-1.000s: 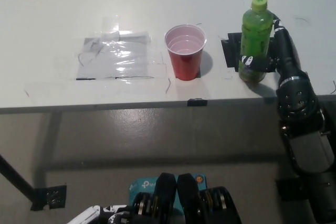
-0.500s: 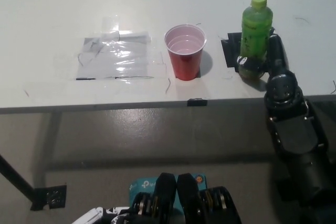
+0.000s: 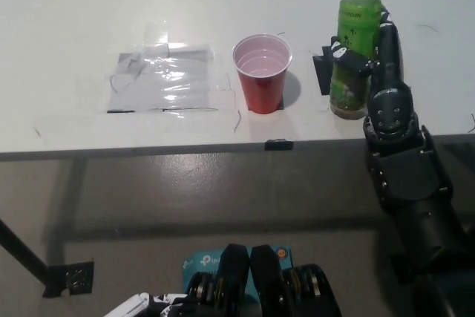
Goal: The robot uses its right hand to pick up a bottle kept in the middle of the desk and tilt it into a cup kept next to it to pour water out
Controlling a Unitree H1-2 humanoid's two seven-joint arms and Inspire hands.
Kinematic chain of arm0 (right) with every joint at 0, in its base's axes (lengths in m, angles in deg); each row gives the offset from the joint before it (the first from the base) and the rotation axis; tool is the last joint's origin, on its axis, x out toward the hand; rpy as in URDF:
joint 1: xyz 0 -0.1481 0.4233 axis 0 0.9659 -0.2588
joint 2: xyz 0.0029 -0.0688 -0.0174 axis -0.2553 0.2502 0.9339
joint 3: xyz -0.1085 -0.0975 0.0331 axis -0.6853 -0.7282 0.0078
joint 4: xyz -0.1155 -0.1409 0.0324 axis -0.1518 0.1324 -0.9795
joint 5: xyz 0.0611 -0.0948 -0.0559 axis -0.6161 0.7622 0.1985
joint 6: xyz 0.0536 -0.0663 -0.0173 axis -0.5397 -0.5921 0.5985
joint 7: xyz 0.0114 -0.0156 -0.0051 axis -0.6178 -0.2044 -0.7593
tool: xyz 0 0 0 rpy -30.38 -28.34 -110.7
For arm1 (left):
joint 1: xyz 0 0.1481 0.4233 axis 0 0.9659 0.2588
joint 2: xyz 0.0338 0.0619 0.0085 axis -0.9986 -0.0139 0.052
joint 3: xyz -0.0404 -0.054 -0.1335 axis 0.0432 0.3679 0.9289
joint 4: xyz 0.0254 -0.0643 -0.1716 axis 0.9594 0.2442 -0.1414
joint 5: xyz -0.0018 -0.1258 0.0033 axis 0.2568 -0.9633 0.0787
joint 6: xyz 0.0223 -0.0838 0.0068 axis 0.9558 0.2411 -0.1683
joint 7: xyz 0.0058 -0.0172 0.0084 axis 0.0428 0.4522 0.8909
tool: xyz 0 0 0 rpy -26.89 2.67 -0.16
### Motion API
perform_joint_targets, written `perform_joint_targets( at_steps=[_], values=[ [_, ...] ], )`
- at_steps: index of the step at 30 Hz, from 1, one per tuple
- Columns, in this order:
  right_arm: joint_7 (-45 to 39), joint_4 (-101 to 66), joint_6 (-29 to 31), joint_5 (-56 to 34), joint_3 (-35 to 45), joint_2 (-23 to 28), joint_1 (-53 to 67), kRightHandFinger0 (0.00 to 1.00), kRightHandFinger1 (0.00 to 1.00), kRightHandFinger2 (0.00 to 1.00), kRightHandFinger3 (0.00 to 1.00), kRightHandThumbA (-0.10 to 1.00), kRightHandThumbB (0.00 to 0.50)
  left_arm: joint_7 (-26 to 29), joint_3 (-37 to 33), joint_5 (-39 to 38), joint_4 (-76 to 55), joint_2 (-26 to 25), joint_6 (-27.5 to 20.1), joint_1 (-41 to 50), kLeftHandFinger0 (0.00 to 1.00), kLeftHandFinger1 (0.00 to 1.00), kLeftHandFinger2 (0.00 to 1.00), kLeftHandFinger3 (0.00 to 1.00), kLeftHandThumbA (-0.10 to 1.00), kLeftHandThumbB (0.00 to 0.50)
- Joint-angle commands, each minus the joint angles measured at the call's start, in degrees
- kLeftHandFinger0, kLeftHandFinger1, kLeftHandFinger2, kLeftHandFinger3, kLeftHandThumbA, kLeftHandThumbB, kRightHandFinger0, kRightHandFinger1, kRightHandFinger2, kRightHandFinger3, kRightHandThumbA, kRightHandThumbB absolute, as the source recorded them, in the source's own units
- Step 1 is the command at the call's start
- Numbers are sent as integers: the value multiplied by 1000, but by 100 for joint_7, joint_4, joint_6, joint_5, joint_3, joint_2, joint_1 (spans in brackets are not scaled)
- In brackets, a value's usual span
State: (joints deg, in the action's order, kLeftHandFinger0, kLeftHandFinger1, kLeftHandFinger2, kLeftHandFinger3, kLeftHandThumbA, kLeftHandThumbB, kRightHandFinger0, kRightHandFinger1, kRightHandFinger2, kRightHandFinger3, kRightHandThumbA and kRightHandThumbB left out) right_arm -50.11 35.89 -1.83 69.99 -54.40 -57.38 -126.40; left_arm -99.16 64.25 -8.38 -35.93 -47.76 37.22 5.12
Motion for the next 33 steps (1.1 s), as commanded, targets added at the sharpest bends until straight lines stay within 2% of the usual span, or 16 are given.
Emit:
perform_joint_targets(
  at_steps=[1,2,4,5,9,11,13,15,17,19,22,23,24,25,30,33],
  values=[
    [1036,-258,1237,285,-37,64,-313,0,0,0,347,-100,0,-72,24,-37,-141,-29,17,7,878,891,875,1000,1000,484],
    [1141,-317,1257,341,-41,80,-275,0,0,0,295,-100,0,-63,29,-43,-140,-21,25,14,878,892,876,1000,1000,480],
    [1221,-335,1335,393,-73,114,-240,0,0,0,265,-100,0,-34,47,-54,-151,-1,54,31,879,892,879,1000,1000,481],
    [1245,-374,1368,396,-67,144,-200,0,0,0,210,-100,0,-30,51,-51,-141,4,35,39,879,891,882,1000,1000,479],
    [1492,-341,1473,564,-152,234,-137,0,0,0,125,-100,0,-38,40,-36,-127,6,-5,44,880,888,877,1000,1000,500],
    [1475,-346,1422,538,-167,241,-126,0,0,11,147,-100,0,-45,39,-40,-118,12,-39,47,876,886,872,1000,1000,490],
    [1296,-383,1373,630,-338,334,-72,0,0,57,211,-100,4,-77,17,-29,-121,-18,-31,28,875,894,885,1000,1000,491],
    [1332,-264,1605,872,-591,486,-57,0,0,56,220,-100,14,-77,18,-7,-135,-43,28,-31,877,897,891,1000,1000,489],
    [1175,-356,1547,1059,-881,632,27,0,0,54,196,-100,3,-98,9,-12,-144,-64,51,-55,880,898,888,1000,1000,488],
    [1012,-500,1445,1260,-1178,784,108,0,0,51,189,-100,23,-121,-4,-12,-170,-87,85,-94,876,890,876,1000,1000,491],
    [848,-650,1556,1609,-1676,1063,182,0,0,67,233,-100,52,-115,11,-47,-168,-75,132,-97,874,888,876,1000,1000,500],
    [664,-715,1619,1796,-1962,1253,218,0,14,107,288,-100,69,-132,22,-57,-176,-98,126,-106,873,889,879,1000,1000,487],
    [528,-788,1592,1840,-2101,1346,238,0,27,135,291,-100,39,-130,28,-64,-192,-101,169,-107,871,889,882,1000,1000,491],
    [494,-809,1592,1877,-2181,1395,239,0,29,138,286,-100,30,-132,28,-60,-188,-101,165,-108,870,890,883,1000,1000,493],
    [358,-968,1700,2401,-2850,1763,210,0,47,148,251,-100,26,-155,37,-35,-151,-92,152,-114,871,893,879,1000,1000,500],
    [133,-1119,1595,2480,-3029,1844,234,0,63,169,300,-100,3,-185,45,-11,-141,-137,145,-125,881,903,889,1000,1000,500]
  ],
)
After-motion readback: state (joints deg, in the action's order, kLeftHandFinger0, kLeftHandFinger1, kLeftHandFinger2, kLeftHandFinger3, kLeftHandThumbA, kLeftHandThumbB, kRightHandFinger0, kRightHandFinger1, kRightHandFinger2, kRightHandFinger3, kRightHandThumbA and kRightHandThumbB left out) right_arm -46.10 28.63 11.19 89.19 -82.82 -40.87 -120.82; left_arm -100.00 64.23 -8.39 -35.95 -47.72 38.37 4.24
